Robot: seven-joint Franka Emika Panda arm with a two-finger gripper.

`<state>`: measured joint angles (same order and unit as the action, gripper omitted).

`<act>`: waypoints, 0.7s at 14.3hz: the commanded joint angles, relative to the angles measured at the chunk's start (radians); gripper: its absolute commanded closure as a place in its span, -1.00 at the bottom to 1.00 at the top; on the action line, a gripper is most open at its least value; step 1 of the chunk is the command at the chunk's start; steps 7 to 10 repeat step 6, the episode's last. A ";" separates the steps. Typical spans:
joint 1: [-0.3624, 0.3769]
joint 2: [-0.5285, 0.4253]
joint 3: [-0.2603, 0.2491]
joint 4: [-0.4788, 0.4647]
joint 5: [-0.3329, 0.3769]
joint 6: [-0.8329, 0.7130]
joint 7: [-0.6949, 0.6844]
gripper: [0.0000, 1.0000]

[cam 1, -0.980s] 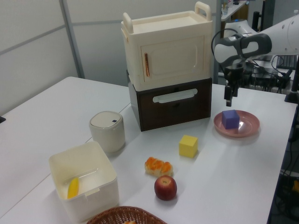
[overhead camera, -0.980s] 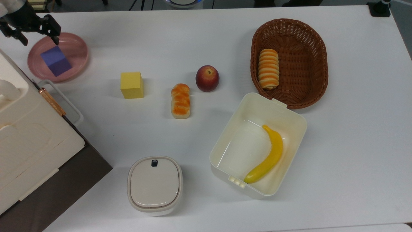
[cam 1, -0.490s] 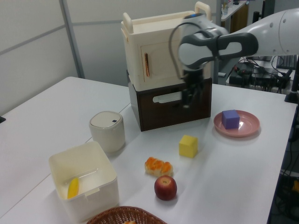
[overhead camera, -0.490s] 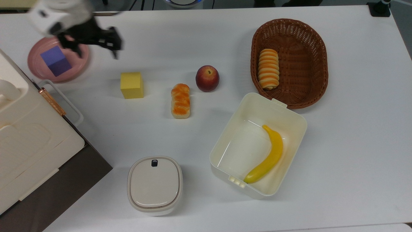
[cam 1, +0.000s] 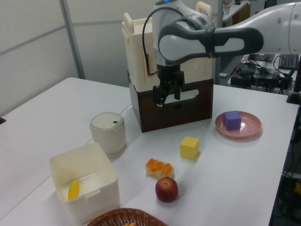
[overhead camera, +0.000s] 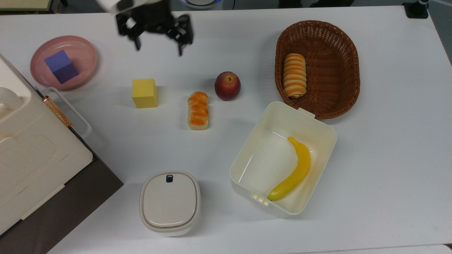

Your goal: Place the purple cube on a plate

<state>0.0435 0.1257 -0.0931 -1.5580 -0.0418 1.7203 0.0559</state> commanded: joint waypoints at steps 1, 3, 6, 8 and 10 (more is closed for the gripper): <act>0.052 -0.081 -0.014 0.001 -0.004 -0.100 0.030 -1.00; 0.053 -0.090 -0.016 0.002 -0.003 -0.114 0.027 -1.00; 0.056 -0.090 -0.013 0.002 -0.004 -0.133 0.027 -1.00; 0.056 -0.090 -0.013 0.002 -0.004 -0.133 0.027 -1.00; 0.056 -0.090 -0.013 0.002 -0.004 -0.133 0.027 -1.00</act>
